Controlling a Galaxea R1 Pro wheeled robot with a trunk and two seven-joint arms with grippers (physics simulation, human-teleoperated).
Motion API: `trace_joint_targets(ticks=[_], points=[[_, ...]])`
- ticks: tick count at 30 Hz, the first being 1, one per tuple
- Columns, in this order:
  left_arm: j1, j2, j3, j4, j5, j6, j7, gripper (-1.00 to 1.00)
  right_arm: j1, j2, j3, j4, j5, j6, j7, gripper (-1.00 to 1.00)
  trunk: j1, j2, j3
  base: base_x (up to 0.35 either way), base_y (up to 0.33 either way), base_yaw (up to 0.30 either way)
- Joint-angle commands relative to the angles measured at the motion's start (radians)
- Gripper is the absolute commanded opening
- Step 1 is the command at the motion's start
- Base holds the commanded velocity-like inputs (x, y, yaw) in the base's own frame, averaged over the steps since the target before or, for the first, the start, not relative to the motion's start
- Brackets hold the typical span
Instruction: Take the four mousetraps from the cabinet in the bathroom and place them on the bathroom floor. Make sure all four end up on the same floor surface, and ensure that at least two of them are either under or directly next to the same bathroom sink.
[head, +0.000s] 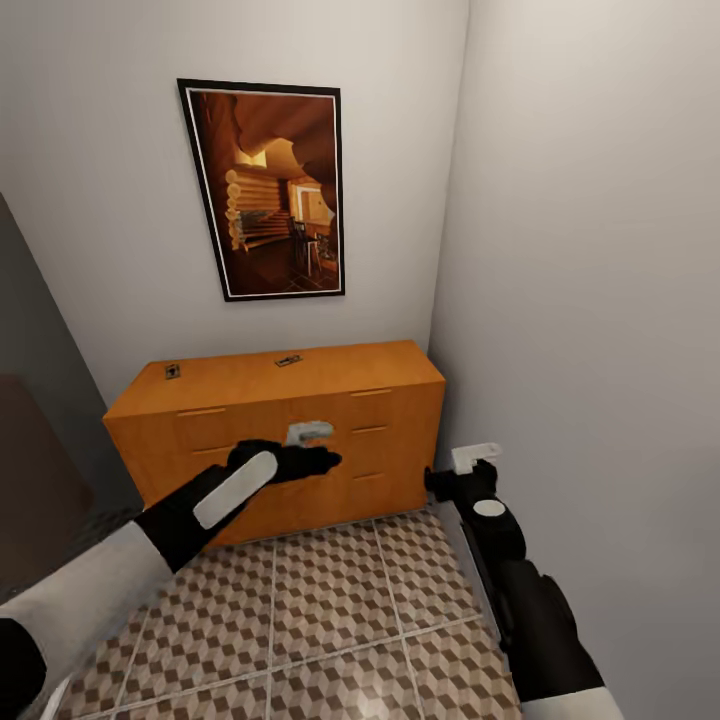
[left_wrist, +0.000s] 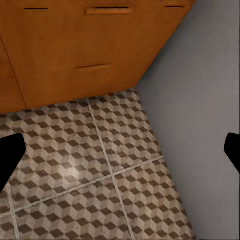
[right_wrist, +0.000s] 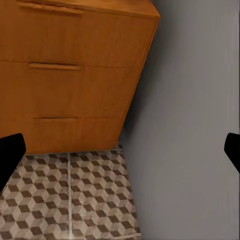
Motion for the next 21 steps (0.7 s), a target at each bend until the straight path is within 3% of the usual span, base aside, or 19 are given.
trace_joint_targets(ticks=[1, 2, 4, 5, 7, 9, 13, 15, 21], points=[[-0.002, 0.011, 0.045, -0.070, 0.013, 0.028, 0.060, 1.00, -0.018, 0.000, 0.001, -0.007, 0.001, 0.017, -0.004, 1.00, 0.000, -0.001, -0.002, 0.000, 0.000, 0.000], [-0.003, 0.018, 0.088, -0.127, 0.013, 0.055, 0.109, 1.00, -0.037, 0.000, 0.000, -0.011, 0.001, 0.025, -0.003, 1.00, 0.000, -0.001, -0.002, 0.000, 0.000, 0.000], [-0.007, 0.021, 0.245, -0.262, 0.015, 0.163, 0.299, 1.00, -0.118, -0.001, -0.003, -0.019, 0.000, 0.048, -0.003, 1.00, 0.000, -0.001, -0.002, 0.000, 0.000, 0.000], [-0.009, 0.013, 0.276, -0.280, 0.016, 0.189, 0.338, 1.00, -0.136, -0.001, -0.003, -0.021, 0.000, 0.056, -0.004, 1.00, 0.000, -0.001, -0.002, 0.000, 0.000, 0.000], [-0.019, -0.021, 0.382, -0.321, 0.012, 0.277, 0.453, 1.00, -0.201, 0.001, -0.004, -0.023, 0.000, 0.114, -0.004, 1.00, 0.000, -0.001, -0.002, 0.000, 0.000, 0.000], [-0.038, -0.036, 0.436, -0.330, 0.008, 0.314, 0.506, 1.00, -0.258, 0.002, -0.003, -0.019, -0.001, 0.181, -0.004, 1.00, 0.000, -0.001, -0.002, 0.000, 0.000, 0.000], [-0.118, -0.046, 0.480, -0.320, 0.004, 0.340, 0.579, 1.00, -0.388, 0.011, 0.001, -0.005, -0.004, 0.297, -0.002, 1.00, 0.000, -0.001, -0.002, 0.000, 0.000, 0.000], [-0.167, -0.046, 0.489, -0.304, 0.004, 0.344, 0.609, 1.00, -0.451, 0.020, 0.001, 0.014, -0.011, 0.322, -0.003, 1.00, 0.000, -0.001, -0.002, 0.000, 0.000, 0.000], [-0.257, -0.047, 0.496, -0.239, 0.002, 0.346, 0.644, 1.00, -0.549, 0.030, 0.002, 0.098, -0.024, 0.341, -0.005, 1.00, 0.000, -0.001, -0.002, 0.000, 0.000, 0.000]])
